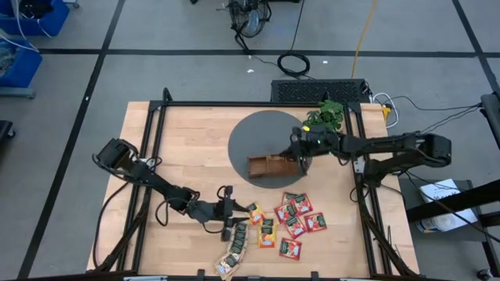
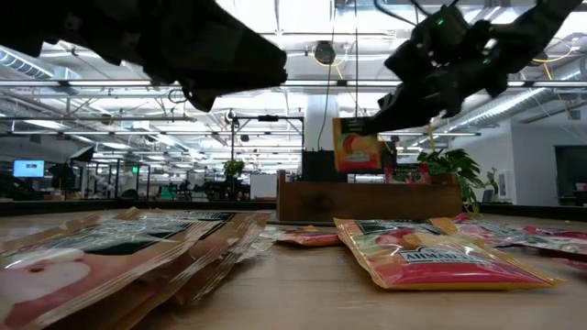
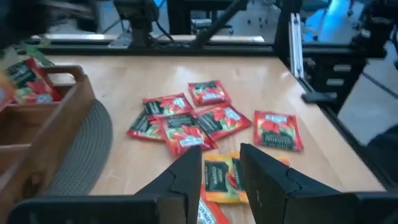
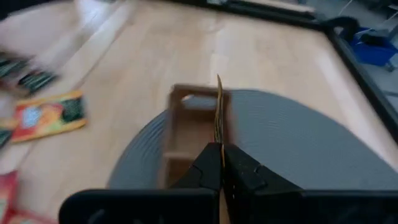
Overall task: Pick & Place Tea
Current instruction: Put the orange tea bag into the middle section of the wooden organizer
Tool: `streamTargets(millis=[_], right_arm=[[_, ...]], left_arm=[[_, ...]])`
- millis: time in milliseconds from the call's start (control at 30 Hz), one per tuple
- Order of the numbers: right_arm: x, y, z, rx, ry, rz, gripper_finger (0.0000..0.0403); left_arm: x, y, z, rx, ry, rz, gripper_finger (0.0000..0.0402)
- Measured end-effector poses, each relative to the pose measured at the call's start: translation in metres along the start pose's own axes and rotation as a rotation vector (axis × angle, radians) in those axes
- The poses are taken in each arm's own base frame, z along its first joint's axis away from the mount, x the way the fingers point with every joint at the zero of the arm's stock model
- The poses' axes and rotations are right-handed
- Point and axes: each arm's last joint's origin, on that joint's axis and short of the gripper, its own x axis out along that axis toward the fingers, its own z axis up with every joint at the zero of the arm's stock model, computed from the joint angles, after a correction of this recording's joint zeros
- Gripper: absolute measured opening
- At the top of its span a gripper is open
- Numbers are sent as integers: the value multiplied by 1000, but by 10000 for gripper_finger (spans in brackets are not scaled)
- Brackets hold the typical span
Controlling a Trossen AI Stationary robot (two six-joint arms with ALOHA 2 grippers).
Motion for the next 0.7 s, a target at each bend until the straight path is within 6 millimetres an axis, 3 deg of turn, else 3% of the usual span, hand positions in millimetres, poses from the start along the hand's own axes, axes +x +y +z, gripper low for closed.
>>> streamTargets(millis=[200, 700], right_arm=[[4, -16, -11, 37, 11, 2, 0], [14, -12, -31, 62, 60, 45, 0]], left_arm=[[0, -2, 0, 42, 2, -32, 113], [0, -1, 0, 28, 7, -30, 113]])
